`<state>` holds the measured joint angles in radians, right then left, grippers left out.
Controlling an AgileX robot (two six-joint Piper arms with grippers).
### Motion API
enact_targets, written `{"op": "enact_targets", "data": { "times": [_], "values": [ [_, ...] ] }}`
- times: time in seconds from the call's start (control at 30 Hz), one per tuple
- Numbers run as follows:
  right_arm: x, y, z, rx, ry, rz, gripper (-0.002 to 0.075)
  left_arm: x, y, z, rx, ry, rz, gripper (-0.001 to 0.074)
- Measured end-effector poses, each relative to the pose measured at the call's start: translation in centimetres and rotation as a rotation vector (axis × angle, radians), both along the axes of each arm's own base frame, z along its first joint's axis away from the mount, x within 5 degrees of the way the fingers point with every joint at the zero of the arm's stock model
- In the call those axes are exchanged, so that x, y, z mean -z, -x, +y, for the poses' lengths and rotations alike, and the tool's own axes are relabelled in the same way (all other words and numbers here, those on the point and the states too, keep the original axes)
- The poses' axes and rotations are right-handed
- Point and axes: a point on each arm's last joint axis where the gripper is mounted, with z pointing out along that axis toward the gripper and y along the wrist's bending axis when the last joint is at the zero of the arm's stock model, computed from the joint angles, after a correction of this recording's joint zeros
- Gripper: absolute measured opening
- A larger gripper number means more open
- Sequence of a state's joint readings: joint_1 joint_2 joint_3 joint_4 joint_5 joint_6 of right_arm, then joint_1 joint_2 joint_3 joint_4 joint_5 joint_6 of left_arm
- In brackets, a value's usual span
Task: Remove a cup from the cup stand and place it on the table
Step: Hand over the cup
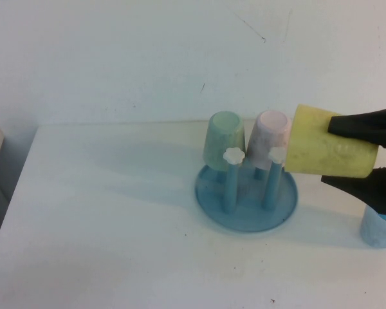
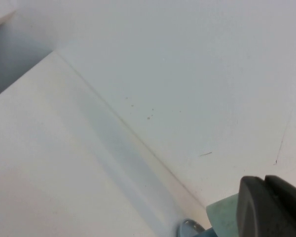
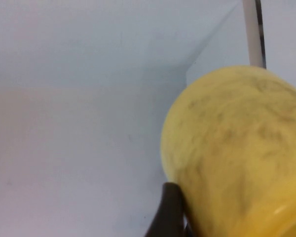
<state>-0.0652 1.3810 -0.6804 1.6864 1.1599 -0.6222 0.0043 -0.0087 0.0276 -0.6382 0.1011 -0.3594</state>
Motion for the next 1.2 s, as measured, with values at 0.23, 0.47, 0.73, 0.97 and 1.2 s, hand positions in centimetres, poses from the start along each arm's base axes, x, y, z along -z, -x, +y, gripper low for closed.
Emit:
{"op": "enact_targets", "data": {
  "times": [0.23, 0.47, 0.73, 0.97, 1.2],
  "values": [
    [0.0, 0.0, 0.0, -0.007, 0.03, -0.067, 0.0599, 0.2, 0.0, -0.3, 0.029, 0.083, 0.03, -0.0003],
    [0.2, -0.1, 0.0, -0.014, 0.057, -0.119, 0.0599, 0.4, 1.0, -3.9, 0.448, 0.024, 0.161, -0.0003],
    [0.5, -0.3, 0.0, -0.012, 0.049, -0.093, 0.0599, -2.8, -0.1, -6.2, 0.791, -0.09, -0.005, -0.0003],
    [0.5, -0.3, 0.0, -0.01, 0.041, -0.076, 0.0599, -7.4, -3.3, -7.2, 0.994, -0.375, -0.202, 0.0036],
    [0.5, -0.3, 0.0, -0.015, 0.059, -0.115, 0.0599, -10.0, -8.8, -7.3, 1.026, -0.542, -0.29, 0.0314]
  ]
}}
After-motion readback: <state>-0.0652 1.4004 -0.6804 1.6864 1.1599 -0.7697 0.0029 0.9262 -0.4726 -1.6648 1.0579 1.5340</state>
